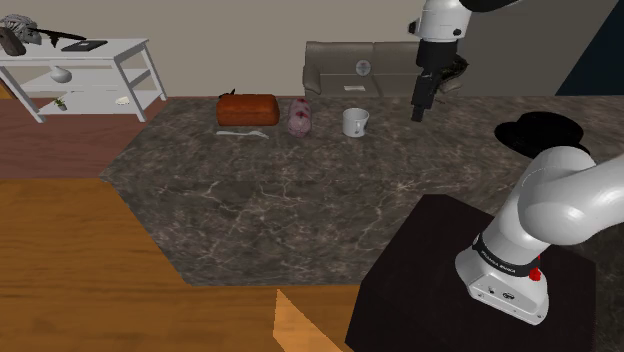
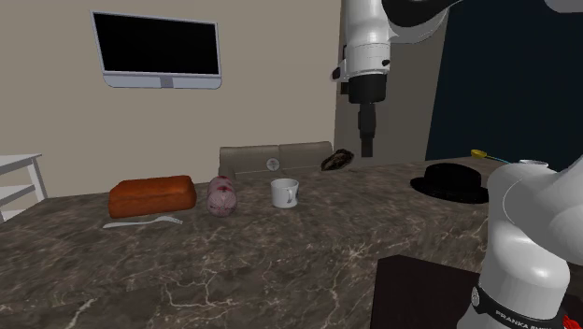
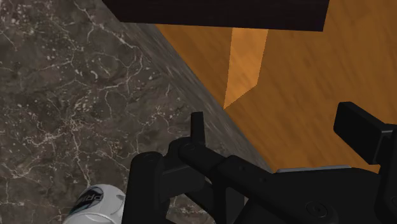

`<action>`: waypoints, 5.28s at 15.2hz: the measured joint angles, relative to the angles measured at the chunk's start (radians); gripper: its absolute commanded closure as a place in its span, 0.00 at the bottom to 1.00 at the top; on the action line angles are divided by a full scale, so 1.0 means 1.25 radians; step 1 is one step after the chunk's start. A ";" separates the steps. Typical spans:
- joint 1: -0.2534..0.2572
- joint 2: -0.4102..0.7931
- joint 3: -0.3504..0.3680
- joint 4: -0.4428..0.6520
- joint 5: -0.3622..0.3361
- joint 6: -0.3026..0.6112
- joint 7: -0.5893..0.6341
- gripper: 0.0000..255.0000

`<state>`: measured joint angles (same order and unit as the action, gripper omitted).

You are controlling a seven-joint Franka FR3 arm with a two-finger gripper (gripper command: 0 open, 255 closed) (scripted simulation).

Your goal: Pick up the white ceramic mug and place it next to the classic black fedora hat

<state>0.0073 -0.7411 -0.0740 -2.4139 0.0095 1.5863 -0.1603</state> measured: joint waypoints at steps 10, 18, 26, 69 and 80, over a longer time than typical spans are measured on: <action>-0.014 0.191 -0.085 0.054 -0.042 0.141 -0.112 0.00; -0.023 0.424 -0.163 0.180 -0.033 0.252 -0.239 0.00; -0.050 0.681 -0.209 0.379 0.036 0.306 -0.371 0.00; -0.127 0.978 -0.201 0.692 0.125 0.282 -0.482 1.00; -0.127 0.947 -0.207 0.763 0.113 0.182 -0.472 1.00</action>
<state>-0.1519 0.4432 -0.3332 -1.4600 0.1506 1.8144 -0.7508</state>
